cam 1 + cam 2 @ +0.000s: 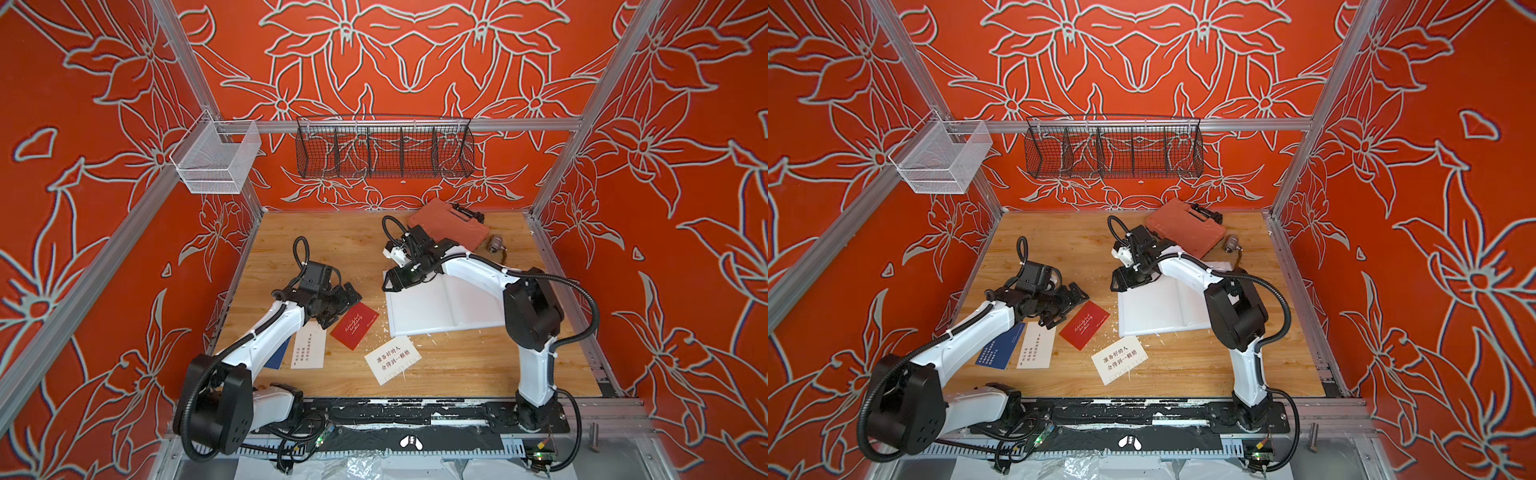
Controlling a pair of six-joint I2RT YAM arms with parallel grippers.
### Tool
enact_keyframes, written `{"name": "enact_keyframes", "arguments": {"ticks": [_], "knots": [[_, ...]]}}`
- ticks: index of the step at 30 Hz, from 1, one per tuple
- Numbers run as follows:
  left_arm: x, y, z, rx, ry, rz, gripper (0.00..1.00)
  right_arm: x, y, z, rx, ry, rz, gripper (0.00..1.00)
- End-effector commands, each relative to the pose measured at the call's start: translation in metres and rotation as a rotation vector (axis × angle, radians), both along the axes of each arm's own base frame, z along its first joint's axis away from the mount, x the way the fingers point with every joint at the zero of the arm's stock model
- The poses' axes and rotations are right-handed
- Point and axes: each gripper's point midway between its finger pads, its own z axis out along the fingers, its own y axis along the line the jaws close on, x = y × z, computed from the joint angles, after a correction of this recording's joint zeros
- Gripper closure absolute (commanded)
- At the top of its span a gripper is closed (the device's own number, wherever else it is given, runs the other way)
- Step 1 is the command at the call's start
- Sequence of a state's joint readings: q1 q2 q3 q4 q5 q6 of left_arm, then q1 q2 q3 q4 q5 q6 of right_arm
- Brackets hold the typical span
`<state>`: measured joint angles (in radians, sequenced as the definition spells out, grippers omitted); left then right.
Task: Place the photos into the photo albums
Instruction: Pick up the photo at the center of the board.
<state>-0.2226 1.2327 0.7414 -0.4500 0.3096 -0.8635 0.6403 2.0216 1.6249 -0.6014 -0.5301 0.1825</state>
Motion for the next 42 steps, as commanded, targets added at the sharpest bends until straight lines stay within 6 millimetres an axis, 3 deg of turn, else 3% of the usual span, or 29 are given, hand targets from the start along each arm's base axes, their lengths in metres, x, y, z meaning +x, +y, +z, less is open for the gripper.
{"name": "enact_keyframes", "arguments": {"ticks": [1, 4, 7, 10, 18, 26, 32, 42], "knots": [[-0.015, 0.000, -0.018, -0.061, 0.083, 0.093, 0.03, -0.011, 0.017, -0.002, 0.030, 0.043, 0.084, 0.39], [-0.025, -0.002, -0.031, -0.097, 0.114, 0.114, 0.03, -0.016, 0.028, -0.006, 0.049, 0.076, 0.107, 0.43], [-0.030, 0.007, -0.029, -0.057, 0.089, 0.126, 0.03, -0.025, 0.037, -0.013, 0.038, 0.103, 0.139, 0.44], [-0.034, 0.011, -0.023, -0.047, 0.057, 0.136, 0.03, -0.035, 0.040, -0.025, 0.019, 0.133, 0.147, 0.44], [-0.047, 0.024, -0.042, 0.036, 0.065, 0.123, 0.03, -0.046, 0.041, -0.046, -0.010, 0.186, 0.135, 0.44], [-0.035, 0.028, -0.038, 0.087, -0.009, 0.085, 0.03, -0.053, 0.028, -0.045, -0.049, 0.171, 0.098, 0.45], [-0.027, 0.033, -0.037, 0.129, -0.056, 0.057, 0.03, -0.070, 0.027, -0.048, -0.025, 0.232, 0.096, 0.48], [-0.026, 0.038, -0.050, 0.131, -0.043, 0.038, 0.03, -0.060, 0.029, -0.055, -0.042, 0.210, 0.063, 0.49]]}}
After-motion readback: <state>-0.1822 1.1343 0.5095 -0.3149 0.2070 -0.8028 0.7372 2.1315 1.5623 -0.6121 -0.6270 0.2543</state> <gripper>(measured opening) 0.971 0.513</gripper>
